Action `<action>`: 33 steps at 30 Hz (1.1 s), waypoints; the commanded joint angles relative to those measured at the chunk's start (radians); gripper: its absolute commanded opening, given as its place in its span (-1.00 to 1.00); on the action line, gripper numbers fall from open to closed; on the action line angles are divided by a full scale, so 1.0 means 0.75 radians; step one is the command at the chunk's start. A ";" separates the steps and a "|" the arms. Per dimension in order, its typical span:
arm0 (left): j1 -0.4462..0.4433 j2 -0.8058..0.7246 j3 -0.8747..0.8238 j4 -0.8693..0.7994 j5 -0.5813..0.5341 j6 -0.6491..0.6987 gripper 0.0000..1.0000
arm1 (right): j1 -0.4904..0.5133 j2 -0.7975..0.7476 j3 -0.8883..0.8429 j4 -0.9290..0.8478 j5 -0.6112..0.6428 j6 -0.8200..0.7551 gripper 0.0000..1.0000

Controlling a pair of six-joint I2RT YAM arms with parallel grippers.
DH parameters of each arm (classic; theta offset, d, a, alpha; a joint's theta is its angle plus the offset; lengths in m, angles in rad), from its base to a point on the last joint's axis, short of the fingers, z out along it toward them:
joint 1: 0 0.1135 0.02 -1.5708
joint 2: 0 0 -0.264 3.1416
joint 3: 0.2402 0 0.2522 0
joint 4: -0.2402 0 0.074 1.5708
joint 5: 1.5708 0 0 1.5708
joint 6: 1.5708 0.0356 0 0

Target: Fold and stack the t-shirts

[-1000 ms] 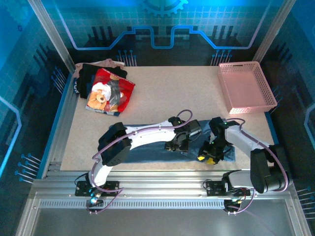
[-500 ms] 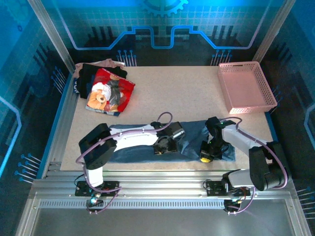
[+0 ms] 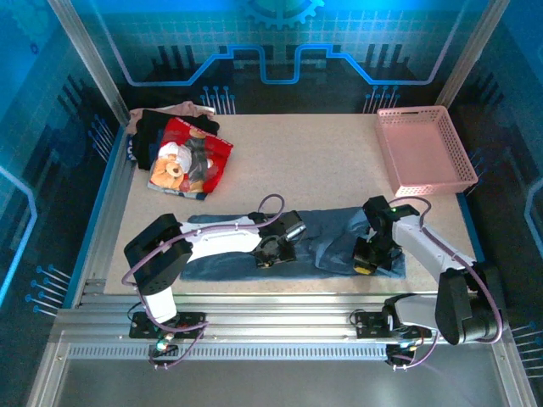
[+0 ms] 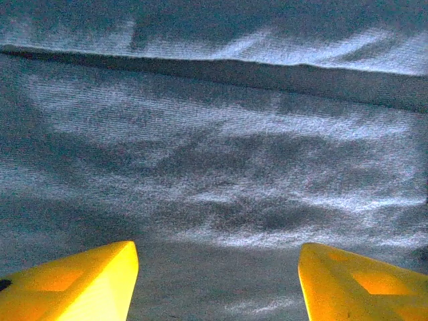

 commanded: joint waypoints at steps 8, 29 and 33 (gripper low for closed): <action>0.024 -0.081 -0.063 -0.033 -0.031 -0.014 0.33 | -0.081 -0.025 0.014 -0.053 0.081 -0.013 -0.43; 0.039 0.051 0.035 0.550 0.235 0.029 0.31 | -0.230 0.321 0.199 0.172 0.181 -0.090 -0.29; 0.040 0.080 -0.001 0.562 0.237 0.009 0.30 | -0.275 0.410 0.208 0.231 0.204 -0.099 -0.46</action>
